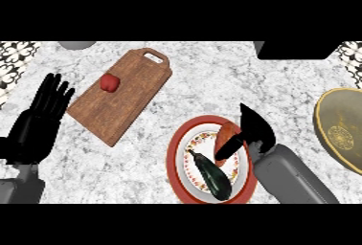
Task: Pick the sweet potato from the plate and place it in the bowl
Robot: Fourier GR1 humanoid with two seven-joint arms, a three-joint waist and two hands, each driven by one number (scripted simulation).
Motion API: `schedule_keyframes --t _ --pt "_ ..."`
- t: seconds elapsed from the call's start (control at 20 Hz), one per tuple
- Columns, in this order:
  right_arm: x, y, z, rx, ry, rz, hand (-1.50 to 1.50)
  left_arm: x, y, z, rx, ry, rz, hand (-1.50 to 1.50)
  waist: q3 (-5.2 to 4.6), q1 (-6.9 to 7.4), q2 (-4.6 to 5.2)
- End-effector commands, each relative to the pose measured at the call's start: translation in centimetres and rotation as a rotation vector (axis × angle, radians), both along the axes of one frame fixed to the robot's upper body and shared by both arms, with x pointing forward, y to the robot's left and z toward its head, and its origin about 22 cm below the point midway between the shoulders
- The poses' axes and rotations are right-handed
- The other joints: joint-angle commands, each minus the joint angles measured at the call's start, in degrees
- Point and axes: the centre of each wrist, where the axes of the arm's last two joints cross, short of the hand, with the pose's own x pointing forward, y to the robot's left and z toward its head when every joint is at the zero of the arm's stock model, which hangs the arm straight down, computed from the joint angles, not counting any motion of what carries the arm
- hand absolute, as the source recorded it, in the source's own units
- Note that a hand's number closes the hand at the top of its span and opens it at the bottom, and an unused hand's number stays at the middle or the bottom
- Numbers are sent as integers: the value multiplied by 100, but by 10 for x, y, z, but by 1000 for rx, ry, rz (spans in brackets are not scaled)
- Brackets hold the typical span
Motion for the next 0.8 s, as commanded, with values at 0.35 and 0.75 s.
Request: schedule_keyframes --t 0.35,0.75 --pt "3 19 -12 -38 159 -111 -150 -2 -9 6 -1 -18 2 0 2 14 -1" --pt "14 0 -44 -115 193 -9 150 -1 -6 6 -5 -12 -3 0 3 42 11"
